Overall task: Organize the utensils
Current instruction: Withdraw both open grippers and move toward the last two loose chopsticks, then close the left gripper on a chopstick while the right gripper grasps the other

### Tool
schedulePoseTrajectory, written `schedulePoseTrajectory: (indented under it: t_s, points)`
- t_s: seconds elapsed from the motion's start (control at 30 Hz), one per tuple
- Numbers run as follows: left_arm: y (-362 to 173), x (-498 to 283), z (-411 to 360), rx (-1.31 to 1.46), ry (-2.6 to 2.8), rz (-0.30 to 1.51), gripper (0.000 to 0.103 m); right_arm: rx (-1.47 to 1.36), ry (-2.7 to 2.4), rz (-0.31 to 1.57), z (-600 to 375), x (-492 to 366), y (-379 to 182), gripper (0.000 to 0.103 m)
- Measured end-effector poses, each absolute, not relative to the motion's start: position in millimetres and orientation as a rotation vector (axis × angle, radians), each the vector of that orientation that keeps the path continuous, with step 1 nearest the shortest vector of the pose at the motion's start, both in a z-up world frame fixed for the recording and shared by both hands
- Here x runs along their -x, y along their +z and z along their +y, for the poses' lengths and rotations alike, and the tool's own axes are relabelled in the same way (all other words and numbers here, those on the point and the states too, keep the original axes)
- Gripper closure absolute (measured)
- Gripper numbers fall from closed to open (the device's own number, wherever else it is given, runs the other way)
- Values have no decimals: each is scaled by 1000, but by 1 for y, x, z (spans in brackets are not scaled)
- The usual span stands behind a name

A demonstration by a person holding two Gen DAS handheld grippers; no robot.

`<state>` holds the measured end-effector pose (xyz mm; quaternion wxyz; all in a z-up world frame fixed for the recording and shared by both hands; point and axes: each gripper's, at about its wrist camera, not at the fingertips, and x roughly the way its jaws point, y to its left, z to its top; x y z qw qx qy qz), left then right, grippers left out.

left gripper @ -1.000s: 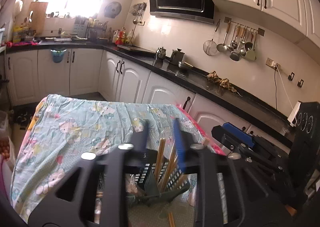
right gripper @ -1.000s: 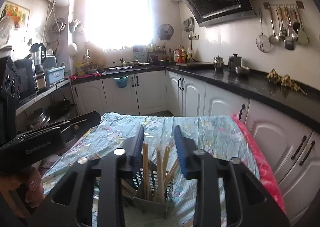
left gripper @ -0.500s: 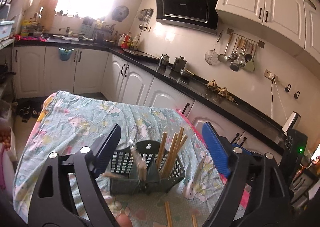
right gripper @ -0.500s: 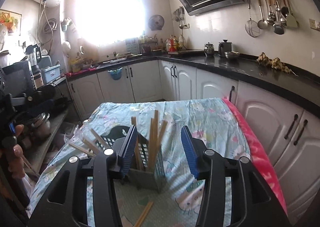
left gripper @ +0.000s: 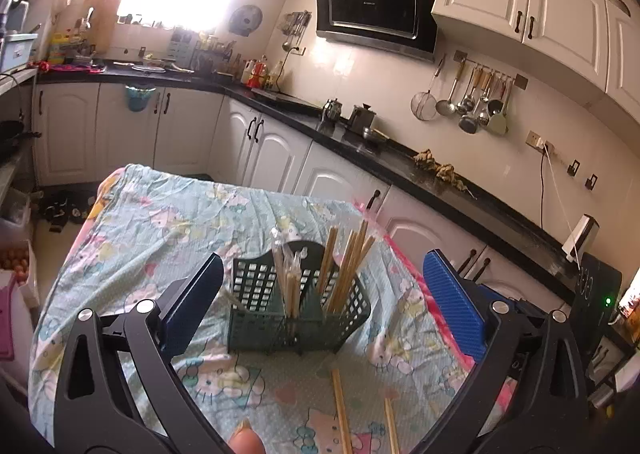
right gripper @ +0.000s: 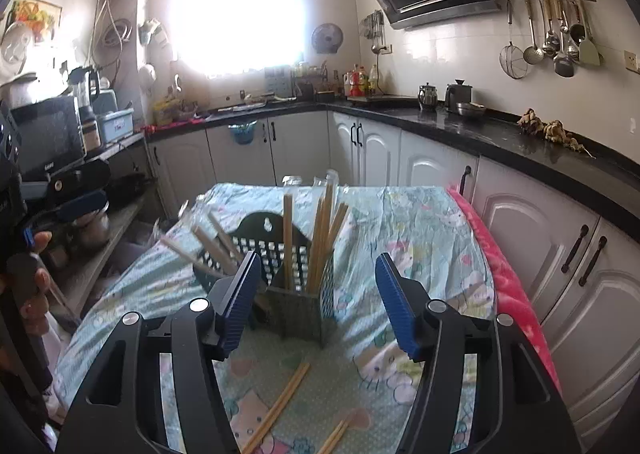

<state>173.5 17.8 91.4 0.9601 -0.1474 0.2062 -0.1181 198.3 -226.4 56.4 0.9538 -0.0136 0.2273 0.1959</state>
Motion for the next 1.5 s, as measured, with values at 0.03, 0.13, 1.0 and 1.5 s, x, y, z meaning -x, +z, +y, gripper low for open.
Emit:
schedulePoseTrajectory:
  t_s: [0.03,0.13,1.0,1.5]
  points:
    - [90,-172,18,297,-237,421,11,31,401,468,-225,-196,54,45]
    - [84,-167,18,295,-235,436,11,44,406,487,-223,-190,47,44]
    - [30,-147,6,246,-187,533,11,138,409,639,-217,-162,-15,39]
    - [-3,-158,-20,196,-228,627,11,178,397,726,-217,-165,-42,39]
